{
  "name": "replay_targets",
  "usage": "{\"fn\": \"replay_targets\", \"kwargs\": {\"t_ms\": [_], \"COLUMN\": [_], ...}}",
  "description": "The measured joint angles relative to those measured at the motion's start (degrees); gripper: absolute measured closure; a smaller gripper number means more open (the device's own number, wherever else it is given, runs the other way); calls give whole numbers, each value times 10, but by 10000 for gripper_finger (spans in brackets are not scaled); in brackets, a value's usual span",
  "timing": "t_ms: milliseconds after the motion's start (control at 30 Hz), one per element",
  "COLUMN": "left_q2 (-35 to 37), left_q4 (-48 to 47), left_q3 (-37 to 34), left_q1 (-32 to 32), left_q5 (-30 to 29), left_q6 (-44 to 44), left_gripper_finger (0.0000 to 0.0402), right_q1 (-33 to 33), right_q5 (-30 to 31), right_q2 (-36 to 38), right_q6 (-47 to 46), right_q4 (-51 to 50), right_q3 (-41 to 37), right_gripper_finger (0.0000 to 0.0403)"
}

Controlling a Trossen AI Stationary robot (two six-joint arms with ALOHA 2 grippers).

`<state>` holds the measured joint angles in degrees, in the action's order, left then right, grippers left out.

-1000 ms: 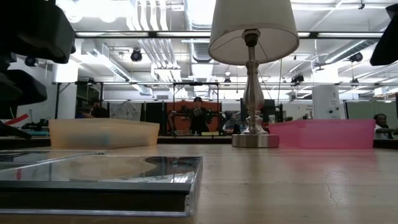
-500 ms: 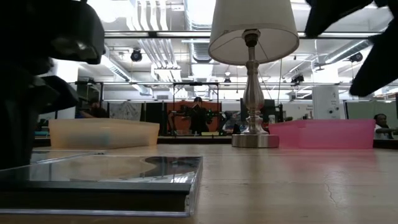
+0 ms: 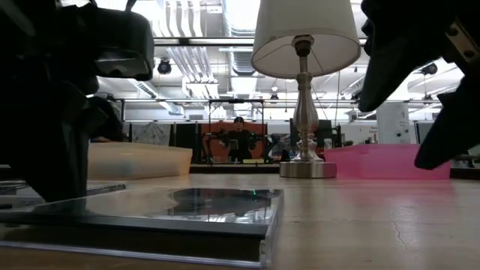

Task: Pick & place jewel cases by type
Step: Put the middle black cd case into the pink bin

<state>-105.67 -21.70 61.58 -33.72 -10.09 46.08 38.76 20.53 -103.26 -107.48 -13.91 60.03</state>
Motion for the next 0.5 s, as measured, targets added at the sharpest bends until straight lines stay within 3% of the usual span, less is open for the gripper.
{"fn": "replay_targets", "kwargs": {"t_ms": [500], "left_q2": [-4], "left_q4": [48], "left_q3": [-1], "left_q1": [3], "left_q5": [-4], "left_q6": [3], "left_gripper_finger": [402], "right_q1": [-4], "right_q5": [1], "right_q2": [0], "right_q6": [-40], "right_q4": [32], "right_q3": [-27], "right_gripper_finger": [144]}}
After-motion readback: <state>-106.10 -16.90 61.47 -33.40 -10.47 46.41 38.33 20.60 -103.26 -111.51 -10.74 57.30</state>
